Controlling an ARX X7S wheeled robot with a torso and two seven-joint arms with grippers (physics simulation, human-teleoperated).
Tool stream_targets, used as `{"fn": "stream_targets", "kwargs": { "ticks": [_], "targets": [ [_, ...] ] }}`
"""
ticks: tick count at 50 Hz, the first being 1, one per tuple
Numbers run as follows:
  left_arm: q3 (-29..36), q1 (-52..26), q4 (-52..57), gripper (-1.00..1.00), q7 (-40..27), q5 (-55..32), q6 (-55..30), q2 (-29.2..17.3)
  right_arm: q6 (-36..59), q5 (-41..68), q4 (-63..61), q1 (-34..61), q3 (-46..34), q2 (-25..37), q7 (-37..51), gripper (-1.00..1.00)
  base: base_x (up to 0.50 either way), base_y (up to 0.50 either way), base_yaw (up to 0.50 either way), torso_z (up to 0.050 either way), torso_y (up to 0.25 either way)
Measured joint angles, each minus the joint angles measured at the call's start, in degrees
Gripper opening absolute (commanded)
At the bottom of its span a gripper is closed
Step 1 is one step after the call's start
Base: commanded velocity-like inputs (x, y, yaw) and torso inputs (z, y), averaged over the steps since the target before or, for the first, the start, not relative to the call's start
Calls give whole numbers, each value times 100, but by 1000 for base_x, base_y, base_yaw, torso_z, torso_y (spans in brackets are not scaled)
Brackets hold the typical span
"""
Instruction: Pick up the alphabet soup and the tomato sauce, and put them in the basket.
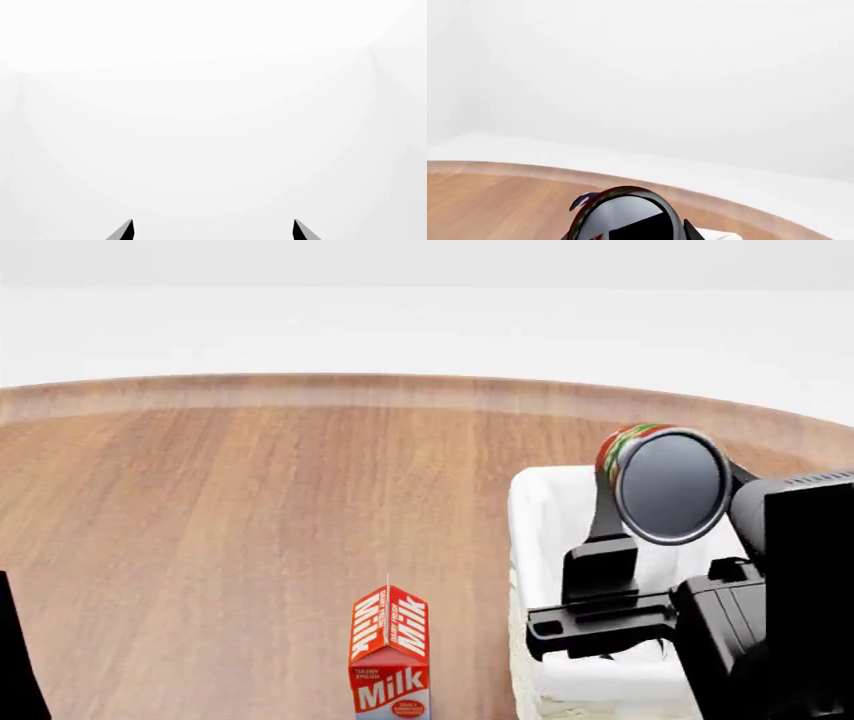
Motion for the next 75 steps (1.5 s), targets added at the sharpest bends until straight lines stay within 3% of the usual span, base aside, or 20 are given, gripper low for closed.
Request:
{"fn": "stream_targets", "kwargs": {
  "ticks": [29,46,75],
  "targets": [
    [-27,-32,27,100,1,-43,-23,-14,584,175,3575,950,21,-1965,-594,-100,0,0,0,0,0],
    [-24,-14,-13,100,6,-28,28,-15,671,137,5670,1053,-90,-3054,-911,-100,0,0,0,0,1],
    [-38,29,-32,100,6,-7,102,-57,664,160,7686,645,-266,-4113,-1330,-100,0,0,0,0,0]
  ]
}}
